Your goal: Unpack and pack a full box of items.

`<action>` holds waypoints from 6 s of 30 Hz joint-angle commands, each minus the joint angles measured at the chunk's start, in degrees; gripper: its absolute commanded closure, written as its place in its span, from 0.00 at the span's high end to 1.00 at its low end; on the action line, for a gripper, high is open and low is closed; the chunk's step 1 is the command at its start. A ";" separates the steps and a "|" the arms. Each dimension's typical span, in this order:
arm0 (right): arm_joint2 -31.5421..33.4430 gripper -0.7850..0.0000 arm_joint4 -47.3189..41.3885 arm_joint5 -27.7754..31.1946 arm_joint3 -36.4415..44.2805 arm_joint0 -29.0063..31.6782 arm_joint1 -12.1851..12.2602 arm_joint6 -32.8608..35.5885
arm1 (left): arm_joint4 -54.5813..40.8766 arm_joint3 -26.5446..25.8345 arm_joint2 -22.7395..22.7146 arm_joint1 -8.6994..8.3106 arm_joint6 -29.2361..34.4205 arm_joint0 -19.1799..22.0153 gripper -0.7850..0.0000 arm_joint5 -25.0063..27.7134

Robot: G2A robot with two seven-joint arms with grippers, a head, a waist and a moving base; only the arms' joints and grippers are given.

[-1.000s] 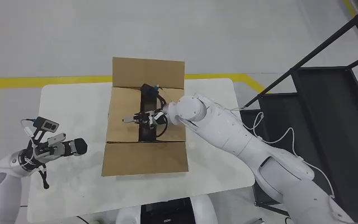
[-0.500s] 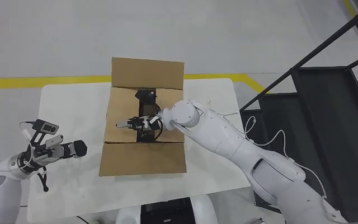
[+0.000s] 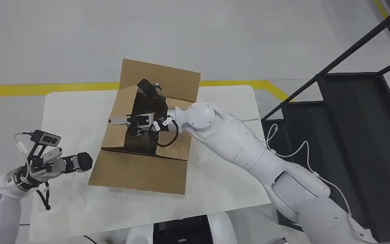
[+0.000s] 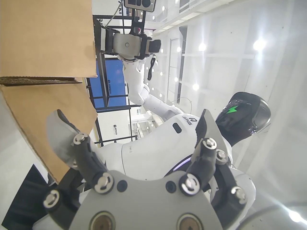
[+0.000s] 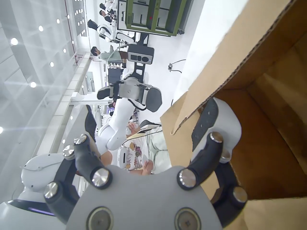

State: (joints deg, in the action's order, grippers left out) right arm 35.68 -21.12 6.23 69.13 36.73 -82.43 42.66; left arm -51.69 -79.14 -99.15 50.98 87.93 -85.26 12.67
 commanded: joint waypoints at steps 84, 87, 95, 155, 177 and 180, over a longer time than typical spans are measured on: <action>0.04 1.00 10.29 -4.50 -7.25 0.94 -10.60 4.46 | -6.47 25.51 11.13 4.82 0.08 19.07 1.00 -1.30; 3.34 1.00 11.69 -6.21 -1.67 3.22 -9.05 4.13 | -6.33 26.03 12.71 5.29 0.08 19.25 1.00 -0.34; 15.48 1.00 15.35 -12.13 14.66 12.47 -4.47 3.99 | -3.01 26.52 16.13 6.23 -1.87 19.25 1.00 1.66; 42.82 1.00 20.28 -22.77 46.70 43.95 5.90 3.68 | 22.58 -10.83 29.66 7.78 -20.57 22.39 1.00 1.69; 54.39 1.00 6.61 -18.44 44.84 54.01 8.13 12.53 | 26.47 5.81 39.02 10.63 -22.40 32.42 1.00 8.65; 54.39 1.00 6.61 -18.44 44.84 54.01 8.13 12.53 | 26.47 5.81 39.02 10.63 -22.40 32.42 1.00 8.65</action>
State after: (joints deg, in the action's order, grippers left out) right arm 90.07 -14.51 -12.20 113.96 90.74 -74.30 55.20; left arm -25.22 -73.33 -60.13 61.61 65.53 -52.85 21.31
